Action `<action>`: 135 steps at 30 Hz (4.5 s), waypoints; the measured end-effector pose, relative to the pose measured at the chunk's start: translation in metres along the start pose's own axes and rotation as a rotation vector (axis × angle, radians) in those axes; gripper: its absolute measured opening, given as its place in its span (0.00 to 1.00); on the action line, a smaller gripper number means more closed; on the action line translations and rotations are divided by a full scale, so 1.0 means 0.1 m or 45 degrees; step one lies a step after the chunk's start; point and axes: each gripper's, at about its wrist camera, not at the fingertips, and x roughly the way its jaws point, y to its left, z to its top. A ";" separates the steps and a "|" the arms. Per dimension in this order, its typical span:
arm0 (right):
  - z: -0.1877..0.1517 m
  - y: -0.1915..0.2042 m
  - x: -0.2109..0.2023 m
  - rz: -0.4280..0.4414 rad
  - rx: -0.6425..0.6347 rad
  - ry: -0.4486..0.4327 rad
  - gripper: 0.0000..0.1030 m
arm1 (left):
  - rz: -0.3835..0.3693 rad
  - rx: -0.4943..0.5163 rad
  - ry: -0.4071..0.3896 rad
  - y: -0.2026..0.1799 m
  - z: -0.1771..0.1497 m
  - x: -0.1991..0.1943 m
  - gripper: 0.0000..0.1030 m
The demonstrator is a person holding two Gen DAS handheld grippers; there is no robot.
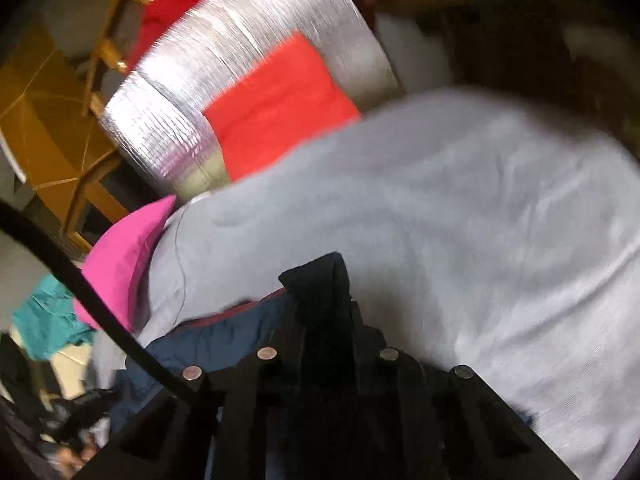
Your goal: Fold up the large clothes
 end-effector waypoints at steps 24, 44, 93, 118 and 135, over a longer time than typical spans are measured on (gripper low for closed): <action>-0.31 0.93 -0.09 0.216 -0.234 0.151 0.37 | -0.010 0.299 -0.189 -0.81 -0.24 -0.35 0.50; -0.26 0.56 0.08 0.093 -0.082 0.247 0.38 | 0.003 0.105 0.075 -0.58 -0.17 0.04 0.57; -0.50 -0.75 -0.95 0.124 0.283 0.288 0.64 | 0.158 -0.082 0.160 0.84 -0.79 -0.75 0.64; -0.76 -1.09 -1.17 0.161 0.330 0.382 0.70 | -0.056 -0.074 0.061 1.05 -1.02 -1.13 0.77; -1.06 -0.51 -0.64 0.211 0.140 0.518 0.67 | -0.221 -0.052 0.312 0.75 -1.16 -0.55 0.72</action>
